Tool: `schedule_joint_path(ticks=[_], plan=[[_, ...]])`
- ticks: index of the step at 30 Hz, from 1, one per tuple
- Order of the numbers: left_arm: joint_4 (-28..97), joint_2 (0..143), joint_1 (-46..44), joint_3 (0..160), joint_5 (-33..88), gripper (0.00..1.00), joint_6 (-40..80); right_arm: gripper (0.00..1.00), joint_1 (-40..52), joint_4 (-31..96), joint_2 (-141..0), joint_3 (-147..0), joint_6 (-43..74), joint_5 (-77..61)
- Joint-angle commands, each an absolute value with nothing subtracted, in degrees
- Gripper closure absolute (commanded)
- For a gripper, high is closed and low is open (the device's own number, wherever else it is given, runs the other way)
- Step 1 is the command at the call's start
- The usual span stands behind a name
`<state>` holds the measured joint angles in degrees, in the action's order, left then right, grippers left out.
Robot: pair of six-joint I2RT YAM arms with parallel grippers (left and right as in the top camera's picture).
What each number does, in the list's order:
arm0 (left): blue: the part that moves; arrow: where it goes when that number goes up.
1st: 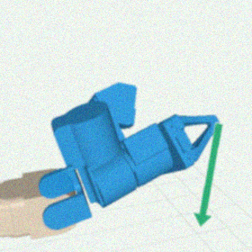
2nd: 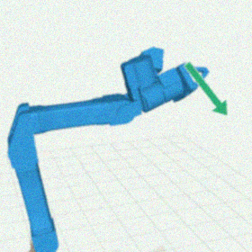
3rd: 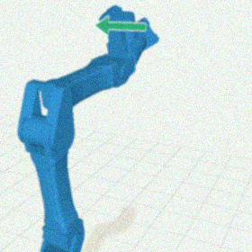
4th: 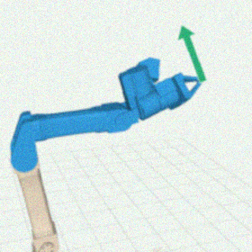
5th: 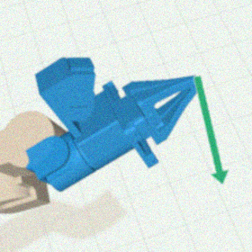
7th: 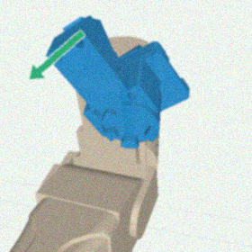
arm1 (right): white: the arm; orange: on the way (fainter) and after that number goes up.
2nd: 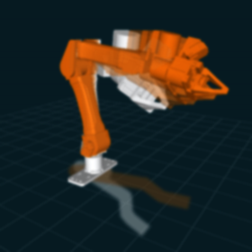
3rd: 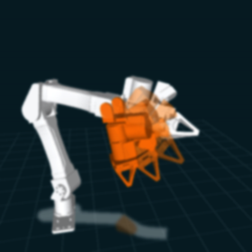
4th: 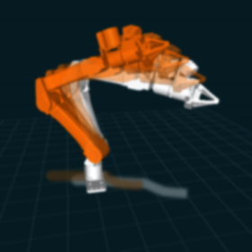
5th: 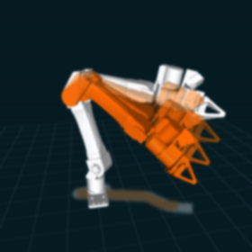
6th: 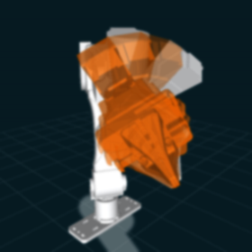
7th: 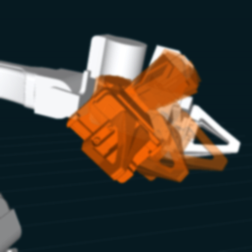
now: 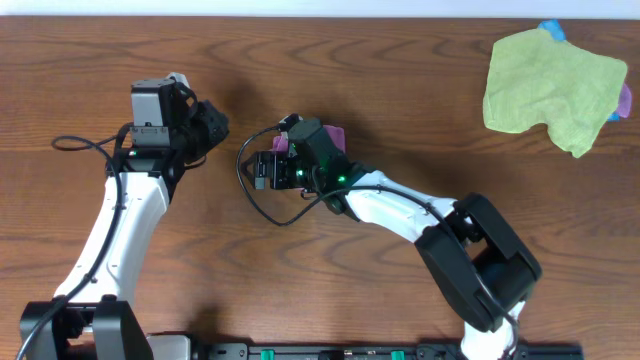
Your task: Fold the cloth
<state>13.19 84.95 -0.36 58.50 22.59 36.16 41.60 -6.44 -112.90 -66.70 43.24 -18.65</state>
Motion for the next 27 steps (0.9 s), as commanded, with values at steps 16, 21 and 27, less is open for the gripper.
schedule_joint_path(ticks=[16, 21, 27], plan=[[13.2, 83.4, 0.8, 58.0, 26.1, 0.47, 36.8, 0.01, 35.8, -1.1, -96.2, -67.8, 38.2, -28.7], [13.3, 82.8, 0.8, 58.0, 27.8, 0.32, 36.8, 0.05, 28.9, 11.6, -89.8, -67.8, 21.5, -30.7], [13.3, 81.5, 0.8, 58.0, 27.7, 0.27, 36.0, 0.33, 25.0, 33.2, -77.7, -67.7, 9.9, -13.0]])
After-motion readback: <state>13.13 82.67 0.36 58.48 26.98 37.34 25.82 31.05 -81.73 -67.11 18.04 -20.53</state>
